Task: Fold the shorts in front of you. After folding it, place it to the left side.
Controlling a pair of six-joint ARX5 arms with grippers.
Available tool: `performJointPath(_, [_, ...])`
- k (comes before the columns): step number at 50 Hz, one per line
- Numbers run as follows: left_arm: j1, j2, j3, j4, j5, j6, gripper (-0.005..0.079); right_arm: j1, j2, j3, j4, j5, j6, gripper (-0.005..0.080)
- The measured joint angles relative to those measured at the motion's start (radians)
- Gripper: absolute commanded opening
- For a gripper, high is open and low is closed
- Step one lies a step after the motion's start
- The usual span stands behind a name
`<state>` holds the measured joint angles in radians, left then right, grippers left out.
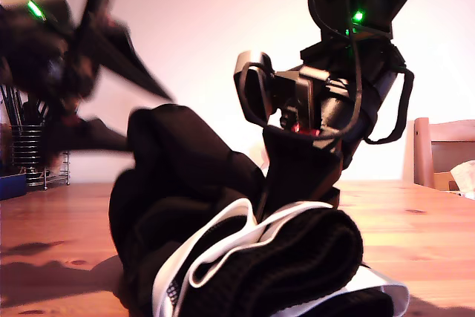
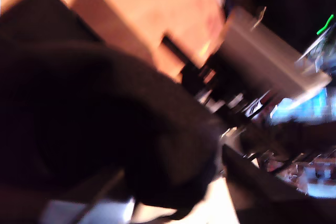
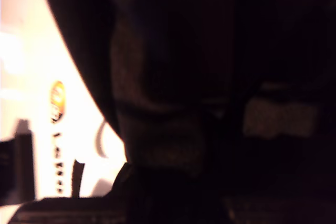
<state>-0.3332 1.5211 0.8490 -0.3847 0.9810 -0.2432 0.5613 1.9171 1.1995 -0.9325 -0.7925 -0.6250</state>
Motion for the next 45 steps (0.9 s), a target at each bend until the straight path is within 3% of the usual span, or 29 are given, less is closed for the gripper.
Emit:
performJointPath(6, [0.002,0.000,0.000,0.022,-0.043,0.081,0.0231,-0.021,0.000,0.000,-0.014,-0.013,0.027,-0.0012])
performJointPath(7, [0.002,0.000,0.000,0.022,-0.051,0.170,0.0231,-0.024,0.001,0.000,-0.016,-0.012,0.047,-0.0012])
performJointPath(9, [0.002,0.000,0.000,0.023,-0.060,0.176,0.0231,-0.029,0.002,0.000,-0.027,-0.013,0.047,-0.0012])
performJointPath(11, [0.002,0.000,0.000,0.031,-0.075,0.255,0.0231,-0.031,0.002,0.000,-0.035,-0.010,0.050,-0.0012])
performJointPath(31, [0.007,0.000,0.000,0.107,-0.048,0.301,0.0228,-0.037,0.006,0.000,-0.043,0.017,0.051,-0.0012])
performJointPath(45, [0.008,-0.031,0.001,0.056,-0.077,0.464,0.0028,-0.037,0.006,0.000,-0.034,0.019,0.051,-0.0012])
